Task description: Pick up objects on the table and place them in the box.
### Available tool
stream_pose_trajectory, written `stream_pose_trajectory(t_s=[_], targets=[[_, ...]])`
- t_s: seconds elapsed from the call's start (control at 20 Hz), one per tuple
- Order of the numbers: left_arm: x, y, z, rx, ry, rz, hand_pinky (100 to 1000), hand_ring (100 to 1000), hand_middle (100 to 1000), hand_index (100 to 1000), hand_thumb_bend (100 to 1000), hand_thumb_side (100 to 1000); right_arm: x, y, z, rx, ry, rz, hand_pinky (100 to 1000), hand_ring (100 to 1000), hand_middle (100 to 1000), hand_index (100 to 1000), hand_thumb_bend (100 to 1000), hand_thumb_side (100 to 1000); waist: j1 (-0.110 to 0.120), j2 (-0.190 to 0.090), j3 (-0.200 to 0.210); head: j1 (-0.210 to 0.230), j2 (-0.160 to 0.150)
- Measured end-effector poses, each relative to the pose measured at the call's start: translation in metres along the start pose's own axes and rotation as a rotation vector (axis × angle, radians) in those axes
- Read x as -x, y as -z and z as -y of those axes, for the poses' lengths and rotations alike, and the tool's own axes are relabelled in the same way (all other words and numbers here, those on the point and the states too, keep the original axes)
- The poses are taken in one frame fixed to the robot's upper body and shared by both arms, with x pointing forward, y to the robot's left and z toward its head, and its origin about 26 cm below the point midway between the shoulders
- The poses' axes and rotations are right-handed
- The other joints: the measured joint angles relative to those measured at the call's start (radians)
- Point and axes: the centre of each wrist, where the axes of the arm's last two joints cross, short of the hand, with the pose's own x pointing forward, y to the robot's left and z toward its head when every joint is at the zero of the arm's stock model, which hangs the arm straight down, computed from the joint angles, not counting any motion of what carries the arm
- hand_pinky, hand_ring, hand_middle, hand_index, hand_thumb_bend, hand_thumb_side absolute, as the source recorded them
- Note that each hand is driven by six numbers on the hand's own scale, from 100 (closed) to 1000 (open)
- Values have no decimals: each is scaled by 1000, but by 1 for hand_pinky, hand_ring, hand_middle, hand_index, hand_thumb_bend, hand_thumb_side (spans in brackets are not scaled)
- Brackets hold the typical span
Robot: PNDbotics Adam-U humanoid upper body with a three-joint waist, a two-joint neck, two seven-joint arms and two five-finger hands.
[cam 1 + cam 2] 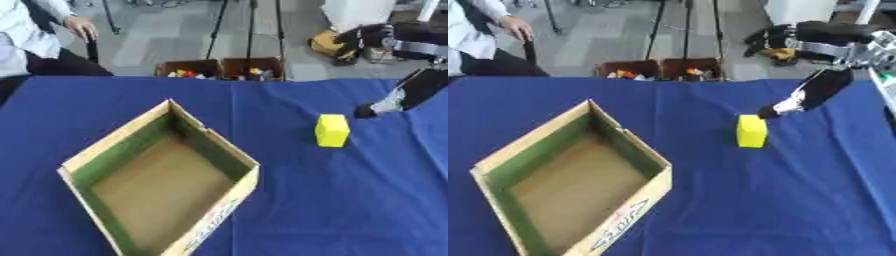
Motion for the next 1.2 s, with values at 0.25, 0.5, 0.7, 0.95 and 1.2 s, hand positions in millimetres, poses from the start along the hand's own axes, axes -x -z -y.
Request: stream_pose_trajectory(t_s=[0.25, 0.5, 0.7, 0.95, 1.2], targets=[[0, 0, 0, 0, 0, 0, 717, 678, 853, 947, 100, 997, 6, 7, -6, -32, -12, -33, 860, 942, 1000, 931, 629, 544, 0, 0, -1, -4, 0], [0, 0, 0, 3, 1, -3, 717, 678, 853, 947, 100, 996, 14, 12, -16, -73, -12, -72, 862, 942, 1000, 942, 654, 521, 0, 0, -8, -8, 0], [0, 0, 0, 5, 2, -7, 717, 678, 853, 947, 100, 996, 21, 17, -26, -111, -2, -102, 866, 943, 1000, 939, 654, 508, 0, 0, -9, -9, 0], [0, 0, 0, 6, 2, -8, 717, 679, 853, 947, 100, 996, 26, 23, -36, -137, 16, -123, 872, 946, 1000, 936, 652, 507, 0, 0, -11, -14, 0], [0, 1, 0, 5, 1, -9, 717, 680, 853, 947, 100, 996, 29, 33, -45, -162, 43, -135, 872, 939, 996, 930, 651, 514, 0, 0, -17, -19, 0]])
